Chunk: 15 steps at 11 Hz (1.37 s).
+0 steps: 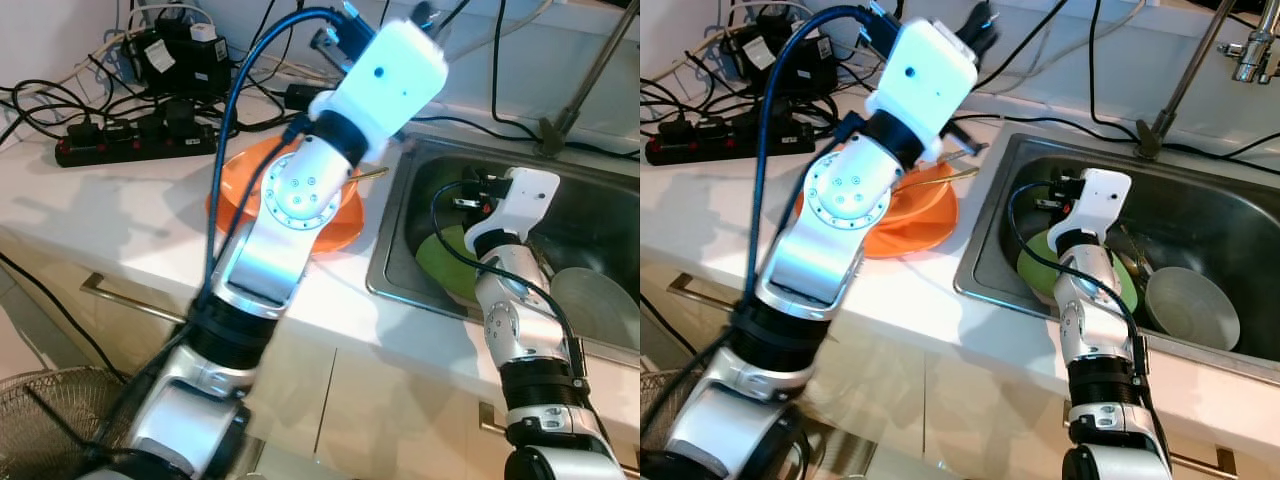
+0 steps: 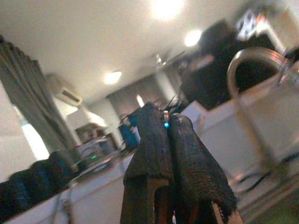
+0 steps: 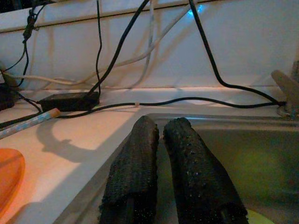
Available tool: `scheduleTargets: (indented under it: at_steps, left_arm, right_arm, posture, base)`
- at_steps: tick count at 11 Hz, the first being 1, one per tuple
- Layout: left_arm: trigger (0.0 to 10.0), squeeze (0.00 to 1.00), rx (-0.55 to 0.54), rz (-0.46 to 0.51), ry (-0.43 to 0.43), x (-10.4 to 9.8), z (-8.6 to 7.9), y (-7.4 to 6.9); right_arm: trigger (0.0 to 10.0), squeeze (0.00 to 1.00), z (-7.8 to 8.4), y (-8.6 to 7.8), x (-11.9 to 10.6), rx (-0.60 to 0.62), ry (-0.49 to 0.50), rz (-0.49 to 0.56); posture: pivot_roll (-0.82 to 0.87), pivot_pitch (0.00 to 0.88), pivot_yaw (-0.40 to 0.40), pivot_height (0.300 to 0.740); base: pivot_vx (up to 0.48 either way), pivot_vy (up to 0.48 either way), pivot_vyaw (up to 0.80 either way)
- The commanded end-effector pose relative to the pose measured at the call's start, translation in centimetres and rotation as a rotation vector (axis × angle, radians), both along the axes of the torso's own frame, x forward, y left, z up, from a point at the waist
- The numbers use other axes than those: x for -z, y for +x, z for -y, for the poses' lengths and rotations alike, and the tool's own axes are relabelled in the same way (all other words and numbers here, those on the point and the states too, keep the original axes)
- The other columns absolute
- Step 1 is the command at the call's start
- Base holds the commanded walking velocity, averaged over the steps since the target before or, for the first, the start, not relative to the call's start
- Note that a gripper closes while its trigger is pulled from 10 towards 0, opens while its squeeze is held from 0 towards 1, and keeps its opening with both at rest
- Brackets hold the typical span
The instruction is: Kitchen organization
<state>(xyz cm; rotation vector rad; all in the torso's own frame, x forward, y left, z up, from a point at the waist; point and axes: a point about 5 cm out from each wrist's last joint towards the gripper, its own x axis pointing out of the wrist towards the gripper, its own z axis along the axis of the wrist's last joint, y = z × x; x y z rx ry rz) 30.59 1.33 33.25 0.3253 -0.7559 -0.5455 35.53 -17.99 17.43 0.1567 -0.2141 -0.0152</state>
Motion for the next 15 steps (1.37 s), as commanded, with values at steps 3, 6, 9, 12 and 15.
scheduleTargets:
  at_steps: [3, 6, 9, 12, 15]
  left_arm:
    - [10.0, 0.0, 0.182, -0.1, -0.203, 0.4, -0.4, -0.3]
    - [10.0, 0.0, 0.281, -0.229, -0.357, 1.4, -1.0, 0.4]
    - [10.0, 0.0, 0.325, -0.276, -0.39, 1.8, -1.5, 0.6]
    - [10.0, 0.0, 0.366, -0.32, -0.395, 2.0, -1.3, 0.6]
    - [10.0, 0.0, 0.404, -0.359, -0.381, 2.3, -0.9, 0.6]
  right_arm:
    - [10.0, 1.0, -0.5, 0.1, -0.8, -0.071, -0.011, 0.041]
    - [10.0, 1.0, -1.4, -0.6, -2.6, -0.307, -0.108, 0.121]
    - [10.0, 1.0, -0.2, -1.2, -4.0, -0.36, -0.172, 0.173]
    - [10.0, 1.0, -0.1, -2.2, -5.9, -0.438, -0.208, 0.247]
    - [10.0, 0.0, -1.5, -3.3, -6.6, -0.547, -0.198, 0.298]
  posture:
    - [0.2, 0.016, -0.044, 0.74]
    - [0.2, 0.016, -0.04, 0.74]
    - [0.19, 0.015, -0.035, 0.74]
    - [0.18, 0.003, -0.021, 0.74]
    - [0.17, 0.0, -0.009, 0.74]
  base:
    - [0.0, 0.0, 0.0]
    - [0.0, 0.0, 0.0]
    - [0.0, 0.0, 0.0]
    - [0.0, 0.0, 0.0]
    - [0.0, 0.0, 0.0]
